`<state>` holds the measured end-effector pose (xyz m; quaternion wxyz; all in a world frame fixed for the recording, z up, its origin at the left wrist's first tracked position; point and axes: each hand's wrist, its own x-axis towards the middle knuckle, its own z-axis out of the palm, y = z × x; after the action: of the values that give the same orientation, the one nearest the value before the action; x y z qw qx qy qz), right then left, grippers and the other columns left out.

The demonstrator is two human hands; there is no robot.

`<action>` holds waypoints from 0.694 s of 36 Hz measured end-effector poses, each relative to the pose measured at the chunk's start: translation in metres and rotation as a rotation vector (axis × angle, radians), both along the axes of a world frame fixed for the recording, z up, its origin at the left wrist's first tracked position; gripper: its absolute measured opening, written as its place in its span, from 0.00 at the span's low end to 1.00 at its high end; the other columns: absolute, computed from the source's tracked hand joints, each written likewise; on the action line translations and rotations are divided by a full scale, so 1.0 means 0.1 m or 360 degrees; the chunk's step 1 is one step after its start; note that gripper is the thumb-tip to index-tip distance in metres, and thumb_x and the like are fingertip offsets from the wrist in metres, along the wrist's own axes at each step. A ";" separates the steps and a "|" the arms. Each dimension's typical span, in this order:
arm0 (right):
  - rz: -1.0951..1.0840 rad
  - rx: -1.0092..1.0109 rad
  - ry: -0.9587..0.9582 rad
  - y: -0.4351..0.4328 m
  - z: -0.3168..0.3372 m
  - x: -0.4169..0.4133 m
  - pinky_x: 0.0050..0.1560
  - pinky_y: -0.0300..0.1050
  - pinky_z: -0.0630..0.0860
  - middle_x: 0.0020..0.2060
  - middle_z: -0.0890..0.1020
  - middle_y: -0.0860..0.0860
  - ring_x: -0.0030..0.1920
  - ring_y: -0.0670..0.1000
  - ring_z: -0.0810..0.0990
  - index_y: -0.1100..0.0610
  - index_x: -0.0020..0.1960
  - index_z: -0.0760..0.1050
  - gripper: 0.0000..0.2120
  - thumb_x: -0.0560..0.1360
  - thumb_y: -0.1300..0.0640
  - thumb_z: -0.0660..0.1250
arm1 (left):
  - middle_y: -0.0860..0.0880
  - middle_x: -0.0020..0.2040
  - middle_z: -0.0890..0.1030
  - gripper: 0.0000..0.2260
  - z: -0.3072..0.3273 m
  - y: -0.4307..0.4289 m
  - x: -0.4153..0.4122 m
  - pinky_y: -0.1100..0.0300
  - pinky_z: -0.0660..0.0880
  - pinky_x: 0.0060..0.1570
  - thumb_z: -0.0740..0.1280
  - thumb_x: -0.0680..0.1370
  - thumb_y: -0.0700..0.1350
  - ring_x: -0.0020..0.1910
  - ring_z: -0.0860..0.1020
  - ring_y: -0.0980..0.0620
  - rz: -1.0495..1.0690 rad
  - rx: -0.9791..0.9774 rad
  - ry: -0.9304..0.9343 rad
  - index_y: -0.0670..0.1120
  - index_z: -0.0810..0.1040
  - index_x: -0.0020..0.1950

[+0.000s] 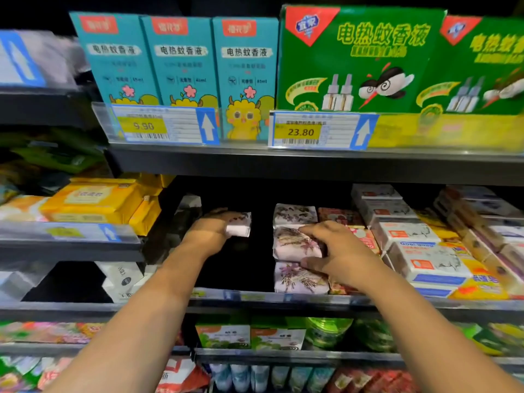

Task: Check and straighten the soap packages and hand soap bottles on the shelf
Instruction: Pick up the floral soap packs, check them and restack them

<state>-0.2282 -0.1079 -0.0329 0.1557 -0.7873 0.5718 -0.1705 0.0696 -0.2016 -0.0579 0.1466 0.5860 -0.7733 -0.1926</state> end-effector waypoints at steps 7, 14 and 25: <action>0.0005 0.0020 0.0069 0.00 -0.01 -0.03 0.65 0.38 0.62 0.71 0.66 0.46 0.72 0.49 0.63 0.38 0.77 0.61 0.35 0.74 0.44 0.73 | 0.52 0.80 0.57 0.28 -0.20 -0.10 0.19 0.55 0.60 0.74 0.65 0.81 0.44 0.79 0.56 0.48 -0.0028 -0.0045 -0.0109 0.60 0.59 0.78; 0.0036 -0.0009 0.0024 -0.05 -0.01 -0.05 0.63 0.38 0.65 0.65 0.70 0.42 0.69 0.48 0.67 0.41 0.75 0.66 0.35 0.72 0.47 0.76 | 0.54 0.80 0.54 0.29 -0.12 0.01 0.23 0.63 0.54 0.73 0.72 0.77 0.49 0.80 0.50 0.50 -0.0102 0.0096 0.0017 0.61 0.65 0.76; -0.0042 0.0004 -0.0515 0.20 0.25 0.07 0.57 0.35 0.72 0.54 0.79 0.45 0.55 0.42 0.78 0.41 0.60 0.79 0.24 0.67 0.49 0.81 | 0.63 0.70 0.67 0.27 0.29 0.99 -0.11 0.76 0.57 0.66 0.72 0.77 0.49 0.69 0.61 0.68 -0.0213 -0.0129 0.0394 0.60 0.67 0.74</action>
<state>-0.2216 -0.0876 -0.0082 0.2446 -0.7417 0.5497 -0.2964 0.0585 -0.1023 -0.0287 0.2514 0.4985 -0.7938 -0.2413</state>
